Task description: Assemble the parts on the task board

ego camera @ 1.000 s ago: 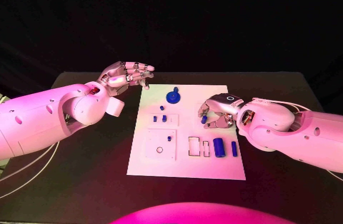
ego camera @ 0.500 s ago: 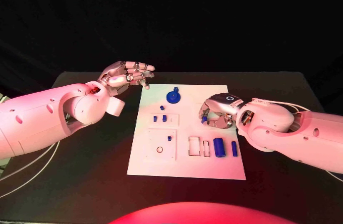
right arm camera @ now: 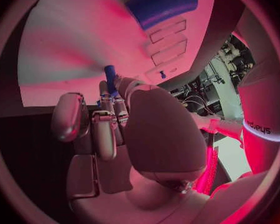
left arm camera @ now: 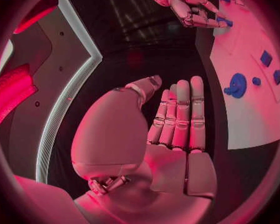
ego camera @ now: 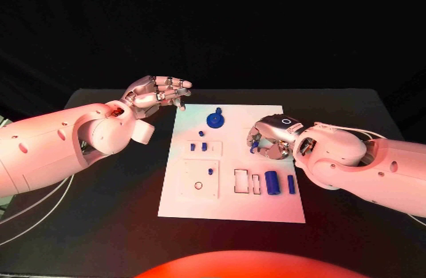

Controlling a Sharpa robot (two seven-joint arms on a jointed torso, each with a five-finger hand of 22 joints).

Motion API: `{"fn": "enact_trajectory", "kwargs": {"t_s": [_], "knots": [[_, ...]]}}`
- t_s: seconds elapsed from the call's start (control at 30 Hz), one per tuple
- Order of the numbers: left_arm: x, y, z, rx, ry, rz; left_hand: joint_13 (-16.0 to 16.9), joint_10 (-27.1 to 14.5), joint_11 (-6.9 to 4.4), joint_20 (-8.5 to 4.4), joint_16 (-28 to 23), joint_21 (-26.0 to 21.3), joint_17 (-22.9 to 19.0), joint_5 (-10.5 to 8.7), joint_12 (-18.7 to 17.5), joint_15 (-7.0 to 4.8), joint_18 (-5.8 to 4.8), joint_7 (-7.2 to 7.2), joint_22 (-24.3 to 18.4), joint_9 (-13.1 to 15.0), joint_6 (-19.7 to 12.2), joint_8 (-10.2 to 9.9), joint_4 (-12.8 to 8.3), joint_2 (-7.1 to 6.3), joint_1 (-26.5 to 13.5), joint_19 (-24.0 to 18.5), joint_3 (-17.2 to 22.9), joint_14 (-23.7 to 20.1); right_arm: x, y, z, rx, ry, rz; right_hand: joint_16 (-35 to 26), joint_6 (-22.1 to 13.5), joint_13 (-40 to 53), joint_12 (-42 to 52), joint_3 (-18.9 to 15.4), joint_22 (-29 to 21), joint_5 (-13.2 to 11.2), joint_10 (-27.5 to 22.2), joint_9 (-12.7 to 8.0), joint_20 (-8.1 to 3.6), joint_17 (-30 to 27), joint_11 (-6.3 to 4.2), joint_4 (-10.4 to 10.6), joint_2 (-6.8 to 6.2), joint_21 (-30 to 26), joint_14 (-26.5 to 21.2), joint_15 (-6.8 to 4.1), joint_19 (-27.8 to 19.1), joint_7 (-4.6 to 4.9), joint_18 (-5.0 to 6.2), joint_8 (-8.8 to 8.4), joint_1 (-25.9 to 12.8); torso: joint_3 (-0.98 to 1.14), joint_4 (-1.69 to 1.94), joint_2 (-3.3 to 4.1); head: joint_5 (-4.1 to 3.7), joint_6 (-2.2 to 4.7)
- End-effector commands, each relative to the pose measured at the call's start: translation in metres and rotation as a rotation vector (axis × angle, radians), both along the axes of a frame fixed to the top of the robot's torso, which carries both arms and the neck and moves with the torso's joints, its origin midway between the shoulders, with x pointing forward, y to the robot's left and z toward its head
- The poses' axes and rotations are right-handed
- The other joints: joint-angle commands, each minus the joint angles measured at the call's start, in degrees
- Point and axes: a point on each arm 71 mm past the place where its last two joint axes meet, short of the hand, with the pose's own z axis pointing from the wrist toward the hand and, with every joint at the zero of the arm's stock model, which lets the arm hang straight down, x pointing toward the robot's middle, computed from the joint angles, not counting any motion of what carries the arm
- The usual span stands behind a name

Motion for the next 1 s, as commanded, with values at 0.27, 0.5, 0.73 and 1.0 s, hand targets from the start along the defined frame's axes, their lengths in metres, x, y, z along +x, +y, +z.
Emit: {"fn": "enact_trajectory", "kwargs": {"t_s": [0.27, 0.5, 0.73, 1.0], "knots": [[0.0, -0.002, 0.001, -0.012, -0.001, -0.014, 0.0, -0.3, 0.26, 0.0, -0.2, -0.2, -0.1, 0.02, 0.2, -0.01, 0.32, 0.0, -0.1, -0.1, -0.3, 0.0, -0.1, 0.29, -0.2, 0.3, -0.3, 0.0, -0.02, 0.02, 0.028, 0.088, -0.07, 0.073, 0.4, 0.7, 1.9, 0.0, 4.8, 6.9, -0.1, 5.0, 0.5, -0.45, 2.9, -4.33, -5.5, -0.33, 0.7, 3.6, -0.62, 0.4, 0.1, -1.09, 0.54, -1.7, 0.0, 0.04, -0.01, 0.23, -0.24], [0.0, -0.003, 0.001, -0.014, -0.001, -0.017, 0.0, -0.3, 0.26, 0.0, -0.2, -0.2, -0.1, 0.02, 0.2, -0.01, 0.32, 0.0, -0.1, -0.1, -0.3, 0.0, -0.1, 0.29, -0.2, 0.3, -0.3, 0.0, -0.033, 0.046, 0.039, 0.135, -0.078, 0.149, 0.4, 0.8, 2.0, 0.0, 4.9, 7.0, -0.1, 5.2, 0.6, -0.48, 2.9, -4.36, -5.8, -0.47, 0.8, 3.6, -0.64, 0.4, 0.09, -1.11, 0.68, -2.1, -0.04, -0.05, -0.06, 0.65, -0.44], [0.0, -0.006, 0.001, -0.016, -0.001, -0.023, 0.0, -0.3, 0.26, 0.0, -0.2, -0.2, -0.1, 0.02, 0.2, -0.01, 0.32, 0.0, -0.1, -0.1, -0.3, 0.0, -0.1, 0.29, -0.2, 0.3, -0.3, 0.0, -0.044, 0.078, 0.033, 0.178, -0.06, 0.229, 0.4, 0.8, 2.1, -0.1, 5.1, 7.0, -0.1, 5.3, 0.7, -0.5, 2.9, -4.35, -6.2, -0.5, 0.6, 3.6, -0.65, 0.3, 0.14, -1.07, 0.7, -2.1, -0.16, -0.07, -0.14, 1.05, -0.66], [0.0, -0.008, 0.001, -0.018, -0.001, -0.029, 0.1, -0.4, 0.27, 0.03, -0.3, -0.4, -0.1, 0.03, 0.2, 0.0, 0.33, 0.02, -0.2, -0.1, -0.3, 0.0, 0.0, 0.44, -0.1, 0.4, -0.3, 0.0, -0.056, 0.111, 0.013, 0.215, -0.011, 0.299, 0.3, 0.7, 2.1, -0.3, 5.3, 7.0, -0.1, 5.3, 0.7, -0.5, 2.7, -4.29, -6.5, -0.46, 0.5, 3.6, -0.63, 0.3, 0.21, -1.04, 0.69, -2.3, -0.11, 0.06, -0.05, 1.54, -0.63]]}}
